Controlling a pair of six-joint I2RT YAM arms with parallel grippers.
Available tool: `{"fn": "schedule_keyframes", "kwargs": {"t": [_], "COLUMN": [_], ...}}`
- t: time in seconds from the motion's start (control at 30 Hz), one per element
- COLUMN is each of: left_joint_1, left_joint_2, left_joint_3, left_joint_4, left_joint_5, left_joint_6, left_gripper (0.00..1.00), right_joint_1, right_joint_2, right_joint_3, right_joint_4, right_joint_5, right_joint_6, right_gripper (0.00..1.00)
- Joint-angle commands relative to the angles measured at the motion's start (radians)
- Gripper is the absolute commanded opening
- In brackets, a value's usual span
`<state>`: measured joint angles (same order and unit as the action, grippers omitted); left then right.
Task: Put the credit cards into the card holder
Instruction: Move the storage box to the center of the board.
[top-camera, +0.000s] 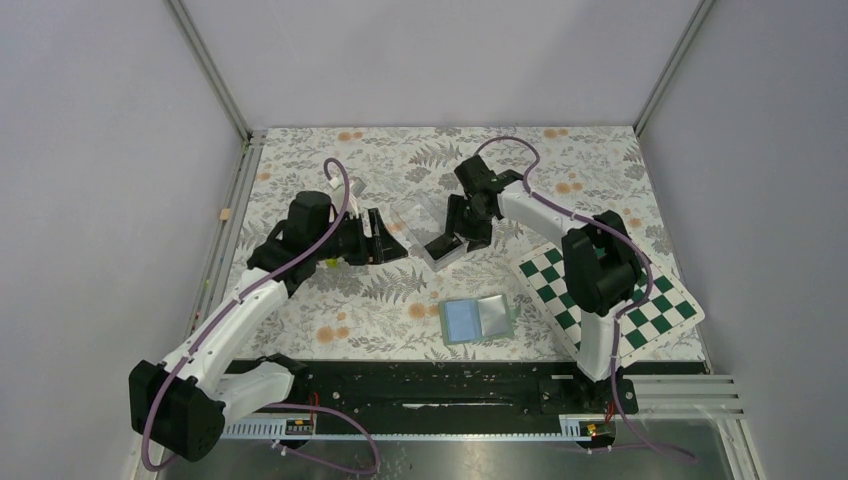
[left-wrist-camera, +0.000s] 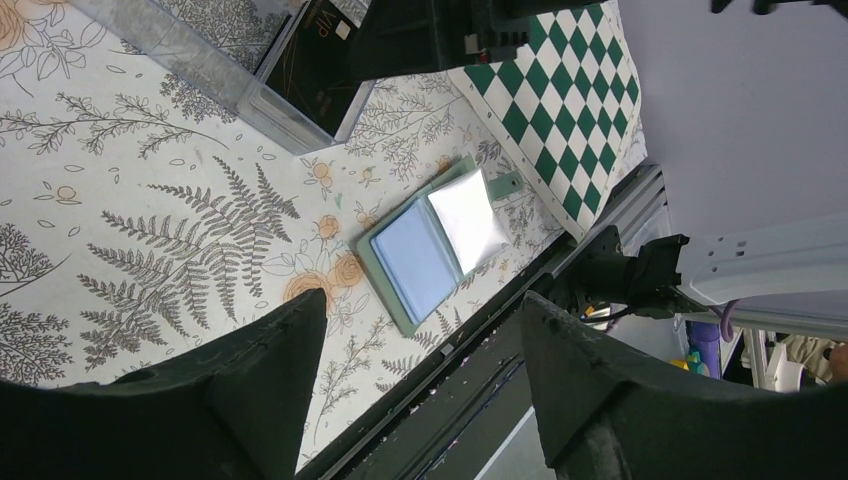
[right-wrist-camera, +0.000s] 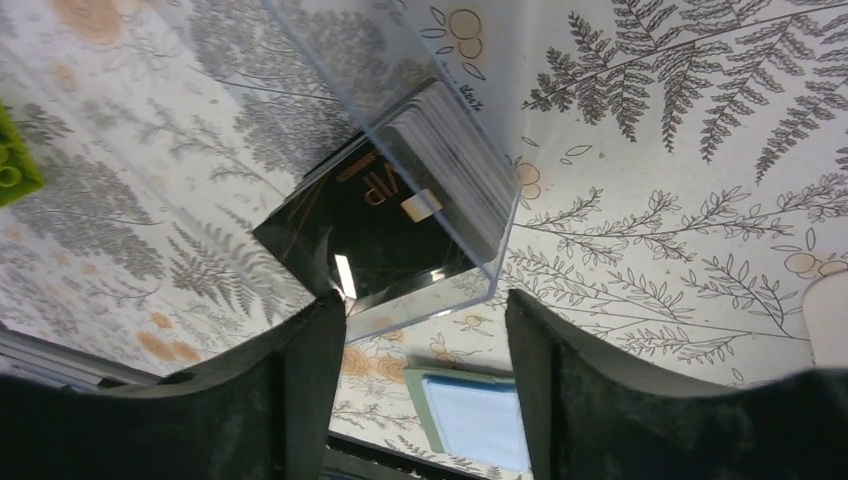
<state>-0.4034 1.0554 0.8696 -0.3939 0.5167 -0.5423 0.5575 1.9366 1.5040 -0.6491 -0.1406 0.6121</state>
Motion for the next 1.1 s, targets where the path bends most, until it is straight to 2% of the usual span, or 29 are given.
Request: {"fn": "schedule_keyframes", "kwargs": {"t": [0.0,0.07,0.2,0.33,0.57,0.77,1.0,1.07], "left_joint_1": [0.005,0.005,0.005,0.005,0.005,0.005,0.005,0.005], "left_joint_2": [-0.036,-0.040,-0.040,-0.037,-0.019,0.020,0.168,0.216], "left_joint_3": [-0.012,-0.014,-0.015,-0.015,-0.023,-0.017,-0.018,-0.025], "left_joint_4": [0.053,0.051,0.047,0.041,0.043,0.021,0.089,0.147], "left_joint_5": [0.016,0.015,0.015,0.014,0.010,-0.036,-0.007,0.005], "left_joint_6": [-0.002,0.000,0.003,0.011,0.008,-0.027,-0.140,-0.182], "left_gripper": [0.71,0.71,0.71,0.71,0.71,0.71,0.69,0.67], "right_joint_1": [0.002,0.003,0.005,0.005,0.005,0.005,0.003,0.003], "right_joint_2": [0.057,0.071,0.085,0.078,0.091,0.158,0.111,0.084], "right_joint_3": [0.018,0.015,0.015,0.017,0.083,0.198,0.169,0.143], "right_joint_4": [-0.031,-0.028,-0.024,-0.026,-0.072,-0.125,-0.118,-0.102], "right_joint_5": [-0.007,-0.014,-0.012,0.001,0.030,0.006,-0.028,-0.043], "right_joint_6": [0.033,0.028,0.011,-0.013,-0.092,-0.214,-0.223,-0.209], "right_gripper": [0.60,0.50,0.39,0.25,0.14,0.15,0.29,0.37]}}
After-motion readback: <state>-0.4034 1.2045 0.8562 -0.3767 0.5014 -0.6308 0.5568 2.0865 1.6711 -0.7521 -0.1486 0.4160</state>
